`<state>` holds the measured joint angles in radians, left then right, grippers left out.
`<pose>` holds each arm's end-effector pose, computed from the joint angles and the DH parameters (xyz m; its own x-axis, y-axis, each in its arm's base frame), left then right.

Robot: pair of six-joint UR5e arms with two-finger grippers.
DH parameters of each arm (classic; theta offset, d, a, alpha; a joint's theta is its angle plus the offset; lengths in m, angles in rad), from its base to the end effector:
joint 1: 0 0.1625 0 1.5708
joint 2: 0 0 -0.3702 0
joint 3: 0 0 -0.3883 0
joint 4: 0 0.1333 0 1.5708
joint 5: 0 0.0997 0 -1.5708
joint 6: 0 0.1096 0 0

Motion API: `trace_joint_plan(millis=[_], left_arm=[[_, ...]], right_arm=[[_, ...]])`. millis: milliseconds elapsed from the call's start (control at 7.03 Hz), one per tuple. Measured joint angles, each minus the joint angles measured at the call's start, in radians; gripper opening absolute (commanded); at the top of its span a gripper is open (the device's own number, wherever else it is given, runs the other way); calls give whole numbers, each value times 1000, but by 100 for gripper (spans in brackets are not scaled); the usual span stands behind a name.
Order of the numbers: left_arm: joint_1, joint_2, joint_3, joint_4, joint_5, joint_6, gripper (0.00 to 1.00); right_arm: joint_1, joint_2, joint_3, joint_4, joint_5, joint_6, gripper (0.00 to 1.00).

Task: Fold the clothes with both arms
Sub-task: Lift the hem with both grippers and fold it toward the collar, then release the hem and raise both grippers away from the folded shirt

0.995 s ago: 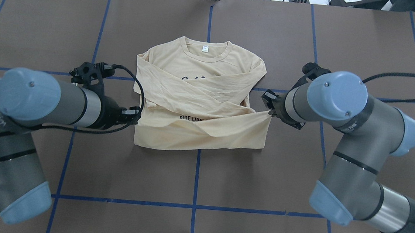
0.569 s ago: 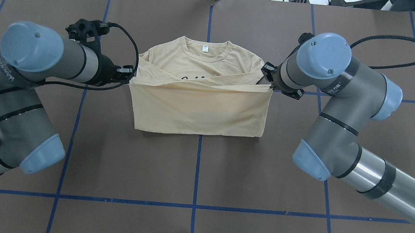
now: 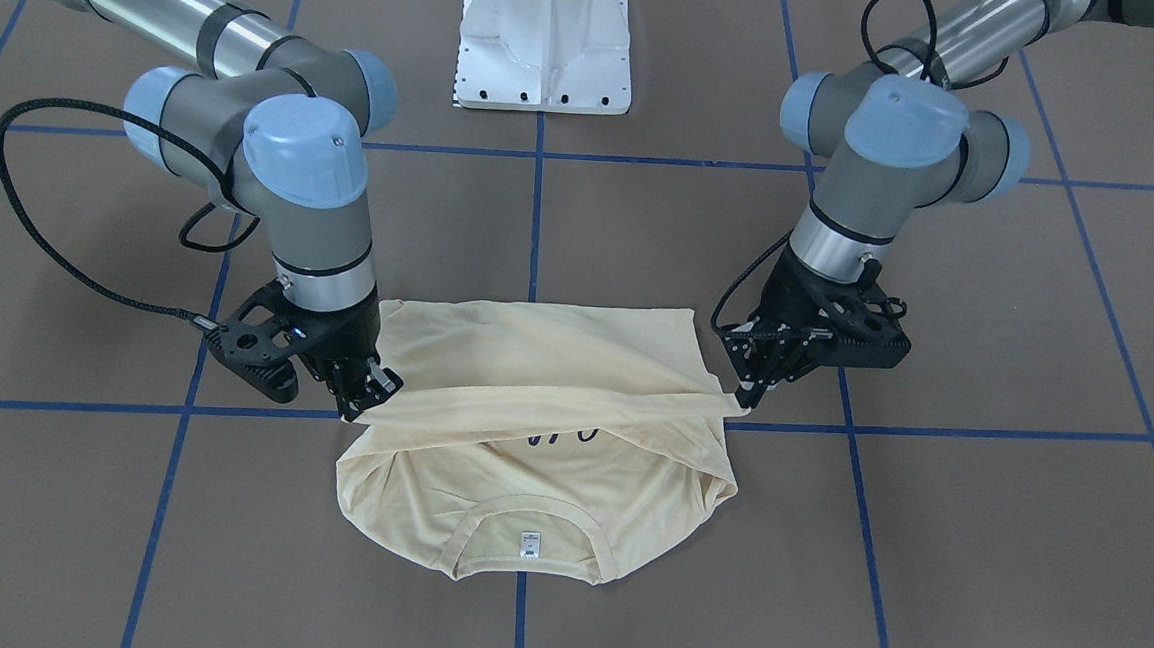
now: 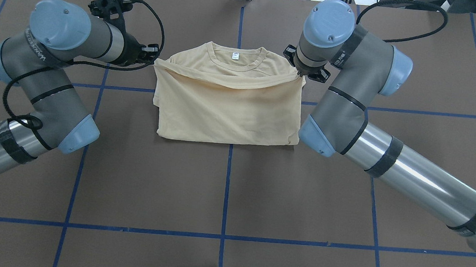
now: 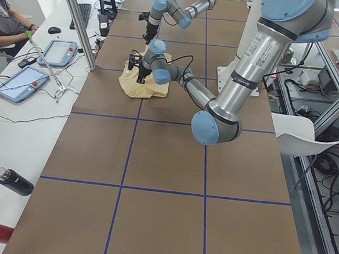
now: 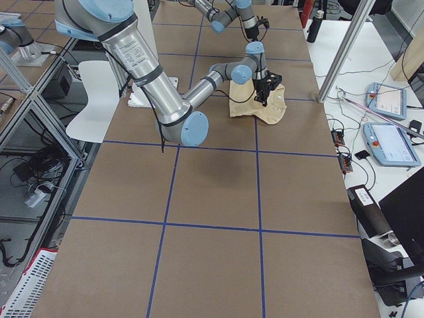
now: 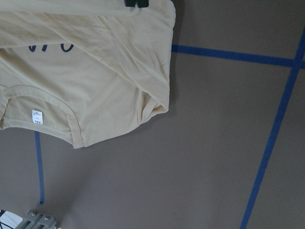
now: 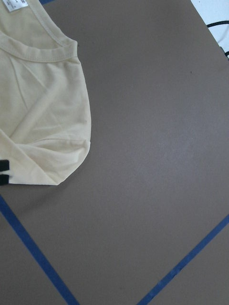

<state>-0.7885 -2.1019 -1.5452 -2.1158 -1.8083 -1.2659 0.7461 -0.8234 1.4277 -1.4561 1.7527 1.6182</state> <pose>0.3955 -0.5505 0.2601 0.4980 -0.0872 -0.8628 0.4151 0.8975 0.1489 -0.4496 -0.5701 0.2288 0.5245 0.5482 0.6514 -0.6056 0.7780 -0.1672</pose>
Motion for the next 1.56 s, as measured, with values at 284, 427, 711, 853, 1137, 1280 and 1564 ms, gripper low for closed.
trace_joint_plan(millis=[284,427,711,853,1137,1280,1564], left_arm=[[-10,-39,148,-119,6,1,0],[-17,-51,185,-147,7,1,11],[-22,-71,230,-168,20,1,23],[-23,-83,259,-184,37,0,27],[-27,-91,292,-214,50,0,35],[-43,-92,297,-226,44,13,35],[-98,-92,294,-239,-27,51,35]], right_arm=[[7,41,-137,81,-3,-39,0],[12,63,-180,96,-4,-50,0],[16,107,-257,115,-4,-57,66],[18,115,-284,139,-5,-57,96],[28,126,-307,185,-5,-47,97],[46,130,-307,199,1,-31,97],[67,83,-206,213,24,78,97]])
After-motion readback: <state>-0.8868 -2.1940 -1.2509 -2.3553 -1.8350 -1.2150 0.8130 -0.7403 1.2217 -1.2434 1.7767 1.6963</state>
